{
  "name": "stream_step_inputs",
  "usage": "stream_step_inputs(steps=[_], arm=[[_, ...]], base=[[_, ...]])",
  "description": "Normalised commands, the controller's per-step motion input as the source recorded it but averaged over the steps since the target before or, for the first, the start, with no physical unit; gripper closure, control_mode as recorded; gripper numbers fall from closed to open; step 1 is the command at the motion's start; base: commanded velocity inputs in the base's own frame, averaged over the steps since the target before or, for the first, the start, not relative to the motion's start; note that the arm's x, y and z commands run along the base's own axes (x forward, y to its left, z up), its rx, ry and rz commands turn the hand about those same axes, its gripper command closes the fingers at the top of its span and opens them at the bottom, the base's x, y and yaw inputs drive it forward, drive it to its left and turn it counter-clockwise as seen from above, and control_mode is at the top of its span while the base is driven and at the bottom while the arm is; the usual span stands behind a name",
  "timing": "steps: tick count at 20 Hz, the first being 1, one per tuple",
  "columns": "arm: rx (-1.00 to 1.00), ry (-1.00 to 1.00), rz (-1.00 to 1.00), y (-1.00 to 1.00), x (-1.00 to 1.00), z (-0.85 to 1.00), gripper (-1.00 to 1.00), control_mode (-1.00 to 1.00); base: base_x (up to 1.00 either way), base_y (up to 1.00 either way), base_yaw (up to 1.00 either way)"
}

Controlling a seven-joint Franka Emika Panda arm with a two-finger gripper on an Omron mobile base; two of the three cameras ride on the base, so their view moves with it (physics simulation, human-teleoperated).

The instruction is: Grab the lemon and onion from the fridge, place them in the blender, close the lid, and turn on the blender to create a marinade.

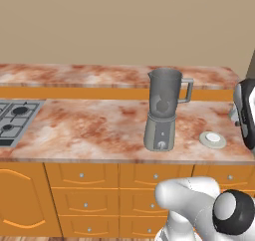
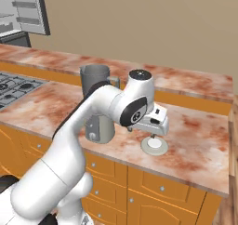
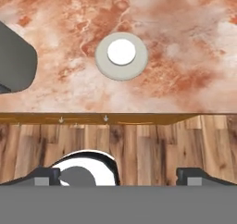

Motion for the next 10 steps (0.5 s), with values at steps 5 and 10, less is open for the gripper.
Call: stream_step_inputs(steps=[5, 10], arm=[[0.03, 0.28, 0.00, -0.30, 0.65, -0.13, -1.00, -1.00], [0.01, 0.05, -0.08, -0.01, 0.30, -0.51, -1.00, -1.00]], base=[[0.00, 0.00, 0.00], [0.00, 0.00, 0.00]])
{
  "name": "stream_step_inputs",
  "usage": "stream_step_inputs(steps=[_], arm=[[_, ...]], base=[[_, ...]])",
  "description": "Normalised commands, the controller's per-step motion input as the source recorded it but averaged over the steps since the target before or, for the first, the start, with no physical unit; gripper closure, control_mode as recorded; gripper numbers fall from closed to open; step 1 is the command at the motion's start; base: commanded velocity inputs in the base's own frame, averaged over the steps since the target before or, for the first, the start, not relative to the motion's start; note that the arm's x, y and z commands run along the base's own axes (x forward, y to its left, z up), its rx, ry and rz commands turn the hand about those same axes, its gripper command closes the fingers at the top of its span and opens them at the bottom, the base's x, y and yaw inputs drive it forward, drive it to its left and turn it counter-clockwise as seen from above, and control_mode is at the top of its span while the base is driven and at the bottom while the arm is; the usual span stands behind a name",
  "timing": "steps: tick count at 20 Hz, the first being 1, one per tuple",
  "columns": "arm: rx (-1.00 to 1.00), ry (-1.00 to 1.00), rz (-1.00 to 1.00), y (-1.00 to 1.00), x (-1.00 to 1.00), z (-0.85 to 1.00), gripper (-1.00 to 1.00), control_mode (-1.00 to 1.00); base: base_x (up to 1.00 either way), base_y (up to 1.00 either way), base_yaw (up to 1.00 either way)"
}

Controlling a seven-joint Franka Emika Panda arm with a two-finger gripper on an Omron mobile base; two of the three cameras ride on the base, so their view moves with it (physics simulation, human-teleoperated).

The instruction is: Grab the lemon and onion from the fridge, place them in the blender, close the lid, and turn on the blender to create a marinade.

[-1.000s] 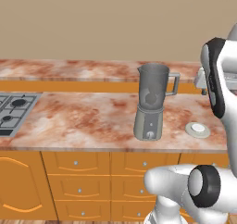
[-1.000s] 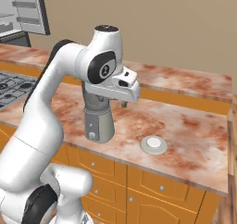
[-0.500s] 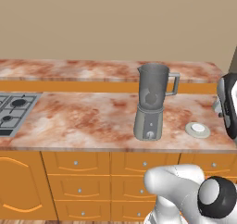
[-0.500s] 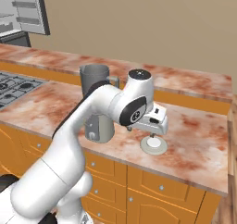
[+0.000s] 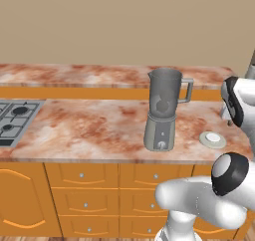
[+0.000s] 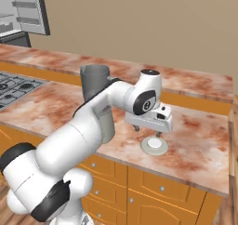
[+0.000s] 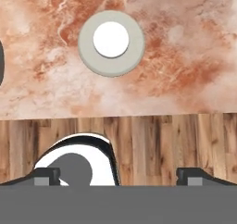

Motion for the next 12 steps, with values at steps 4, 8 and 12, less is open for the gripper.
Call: stream_step_inputs(steps=[4, 8, 12], arm=[[0.08, 0.00, -0.15, 0.00, 0.20, -0.62, -1.00, -1.00], [0.00, -0.03, -0.11, 0.00, 0.19, -0.50, -1.00, -1.00], [0.00, 0.01, -0.12, 0.00, 0.26, -0.21, -1.00, -1.00]], base=[[0.00, 0.00, 0.00], [0.00, 0.00, 0.00], [0.00, 0.00, 0.00]])
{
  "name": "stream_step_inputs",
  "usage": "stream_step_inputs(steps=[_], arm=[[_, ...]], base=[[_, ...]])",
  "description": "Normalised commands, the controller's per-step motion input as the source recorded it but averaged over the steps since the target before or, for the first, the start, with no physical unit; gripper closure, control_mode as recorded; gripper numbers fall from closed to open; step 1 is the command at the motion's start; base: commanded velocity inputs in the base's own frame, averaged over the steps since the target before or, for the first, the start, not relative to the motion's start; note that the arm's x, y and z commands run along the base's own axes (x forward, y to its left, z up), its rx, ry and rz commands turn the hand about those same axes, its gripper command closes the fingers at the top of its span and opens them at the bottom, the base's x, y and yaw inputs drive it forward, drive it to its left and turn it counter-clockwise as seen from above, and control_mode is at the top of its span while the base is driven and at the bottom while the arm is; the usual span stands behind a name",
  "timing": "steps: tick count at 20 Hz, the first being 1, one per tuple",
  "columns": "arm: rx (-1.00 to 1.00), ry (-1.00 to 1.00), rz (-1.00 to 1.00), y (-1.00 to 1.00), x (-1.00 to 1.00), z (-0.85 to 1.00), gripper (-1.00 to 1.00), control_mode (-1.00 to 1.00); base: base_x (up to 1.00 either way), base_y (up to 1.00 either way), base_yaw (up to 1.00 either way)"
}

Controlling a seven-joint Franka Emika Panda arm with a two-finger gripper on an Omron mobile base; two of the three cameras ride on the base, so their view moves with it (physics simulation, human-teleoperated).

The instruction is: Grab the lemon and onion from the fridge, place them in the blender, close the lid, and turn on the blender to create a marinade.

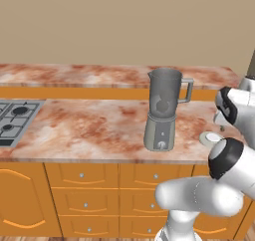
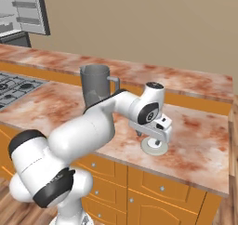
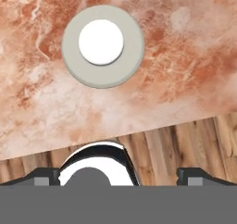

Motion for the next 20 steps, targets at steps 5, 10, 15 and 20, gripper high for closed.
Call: stream_step_inputs(steps=[5, 10, 15, 20], arm=[[0.00, 0.04, -0.08, 0.00, 0.30, -0.31, -1.00, -1.00], [0.00, 0.01, -0.05, 0.00, 0.27, -0.24, -1.00, -1.00], [0.00, 0.01, -0.01, 0.00, 0.09, -0.30, -1.00, -1.00], [0.00, 0.00, 0.00, -0.03, 0.19, -0.34, -1.00, -1.00]], base=[[0.00, 0.00, 0.00], [0.00, 0.00, 0.00], [0.00, 0.00, 0.00], [0.00, 0.00, 0.00]])
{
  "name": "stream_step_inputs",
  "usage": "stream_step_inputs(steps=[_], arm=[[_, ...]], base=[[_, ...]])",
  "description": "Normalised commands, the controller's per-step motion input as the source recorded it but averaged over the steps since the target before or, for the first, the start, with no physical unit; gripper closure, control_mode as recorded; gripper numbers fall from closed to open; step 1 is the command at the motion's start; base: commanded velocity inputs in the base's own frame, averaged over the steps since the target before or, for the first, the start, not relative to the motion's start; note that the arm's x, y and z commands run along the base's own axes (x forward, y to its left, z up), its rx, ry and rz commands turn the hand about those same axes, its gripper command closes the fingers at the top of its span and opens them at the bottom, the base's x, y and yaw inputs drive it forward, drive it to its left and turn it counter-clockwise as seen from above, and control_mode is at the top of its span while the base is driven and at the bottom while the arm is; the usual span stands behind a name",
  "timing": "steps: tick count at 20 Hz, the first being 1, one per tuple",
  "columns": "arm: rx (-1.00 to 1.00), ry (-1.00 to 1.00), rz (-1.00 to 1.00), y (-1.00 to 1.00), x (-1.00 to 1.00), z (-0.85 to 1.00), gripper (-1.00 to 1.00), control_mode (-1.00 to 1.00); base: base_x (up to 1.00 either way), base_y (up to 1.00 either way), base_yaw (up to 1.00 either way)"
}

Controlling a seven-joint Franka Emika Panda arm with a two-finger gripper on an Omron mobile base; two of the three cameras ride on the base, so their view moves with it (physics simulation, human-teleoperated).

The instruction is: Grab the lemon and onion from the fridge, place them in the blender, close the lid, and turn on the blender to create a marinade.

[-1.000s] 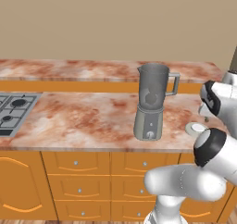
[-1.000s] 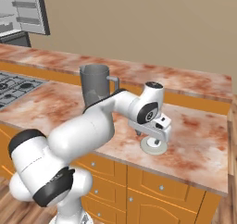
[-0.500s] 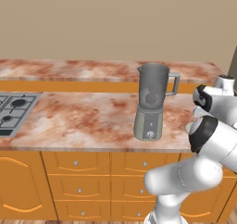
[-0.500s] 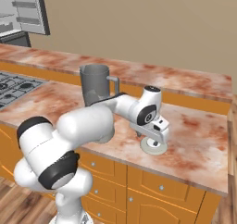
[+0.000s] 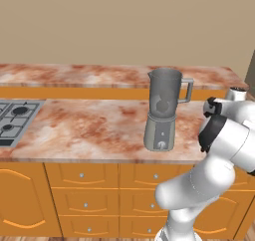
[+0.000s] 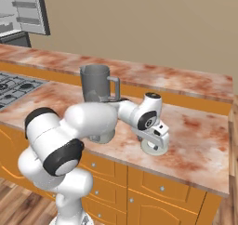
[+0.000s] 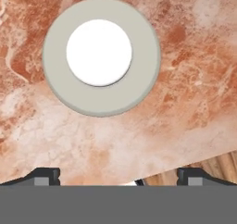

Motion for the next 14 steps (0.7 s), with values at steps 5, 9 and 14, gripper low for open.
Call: stream_step_inputs(steps=[5, 9, 14], arm=[[0.00, 0.01, 0.00, 0.00, 0.03, -0.06, -1.00, -1.00], [0.00, 0.00, 0.02, -0.07, 0.16, -0.24, -1.00, -1.00], [0.00, 0.00, 0.04, -0.03, 0.15, -0.15, -1.00, -1.00]], base=[[0.00, 0.00, 0.00], [0.00, 0.00, 0.00], [0.00, 0.00, 0.00]])
